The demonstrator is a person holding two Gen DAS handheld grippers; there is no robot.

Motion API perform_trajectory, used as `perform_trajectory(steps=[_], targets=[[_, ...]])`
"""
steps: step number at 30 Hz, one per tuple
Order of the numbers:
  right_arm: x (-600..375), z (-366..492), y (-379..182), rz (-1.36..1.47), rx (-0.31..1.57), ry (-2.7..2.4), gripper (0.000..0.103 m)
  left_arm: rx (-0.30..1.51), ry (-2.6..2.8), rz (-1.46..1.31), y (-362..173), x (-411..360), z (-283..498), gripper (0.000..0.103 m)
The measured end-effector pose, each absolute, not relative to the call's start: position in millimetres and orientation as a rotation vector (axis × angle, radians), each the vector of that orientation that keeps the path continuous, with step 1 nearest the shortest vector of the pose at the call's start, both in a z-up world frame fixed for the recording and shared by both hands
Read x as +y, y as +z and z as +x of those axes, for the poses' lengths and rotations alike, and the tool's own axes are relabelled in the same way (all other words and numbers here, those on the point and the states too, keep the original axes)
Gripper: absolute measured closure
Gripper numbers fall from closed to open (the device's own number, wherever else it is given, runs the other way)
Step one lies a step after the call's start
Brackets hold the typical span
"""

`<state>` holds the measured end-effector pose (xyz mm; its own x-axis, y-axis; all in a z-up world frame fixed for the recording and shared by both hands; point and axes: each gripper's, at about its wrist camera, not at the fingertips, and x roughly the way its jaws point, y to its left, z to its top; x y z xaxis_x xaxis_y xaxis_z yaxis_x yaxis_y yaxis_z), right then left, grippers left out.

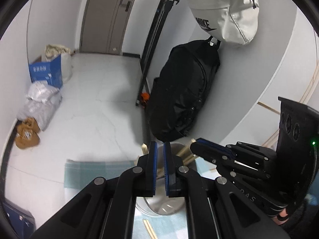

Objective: Organize utensils
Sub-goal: 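Open both grippers to drop the chopsticks into the caddy, then lower both open grippers to the last chopsticks beside the caddy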

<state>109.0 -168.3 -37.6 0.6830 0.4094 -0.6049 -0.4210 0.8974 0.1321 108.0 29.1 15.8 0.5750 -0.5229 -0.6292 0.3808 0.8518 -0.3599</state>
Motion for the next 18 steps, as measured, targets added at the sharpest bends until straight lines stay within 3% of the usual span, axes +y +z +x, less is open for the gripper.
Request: perform_trajectory(steps=[3, 4, 5, 6, 9, 11, 18], targets=[[-173, 105, -32, 0.022, 0.672, 0.460, 0.093, 0.806, -0.531, -0.243, 20, 37, 106, 0.101], [-176, 103, -31, 0.042, 0.671, 0.458, 0.090, 0.805, -0.521, -0.248, 23, 39, 104, 0.101], [-178, 101, -29, 0.055, 0.665, 0.453, 0.079, 0.805, -0.506, -0.248, 25, 40, 103, 0.097], [-181, 96, -26, 0.071, 0.653, 0.447, 0.070, 0.805, -0.491, -0.248, 27, 42, 101, 0.087], [-187, 81, -17, 0.102, 0.616, 0.437, 0.063, 0.779, -0.451, -0.265, 32, 48, 92, 0.060], [-190, 73, -14, 0.111, 0.601, 0.428, 0.054, 0.760, -0.409, -0.255, 34, 50, 84, 0.051], [-197, 40, -11, 0.150, 0.569, 0.403, 0.039, 0.743, -0.331, -0.231, 36, 55, 61, 0.045]])
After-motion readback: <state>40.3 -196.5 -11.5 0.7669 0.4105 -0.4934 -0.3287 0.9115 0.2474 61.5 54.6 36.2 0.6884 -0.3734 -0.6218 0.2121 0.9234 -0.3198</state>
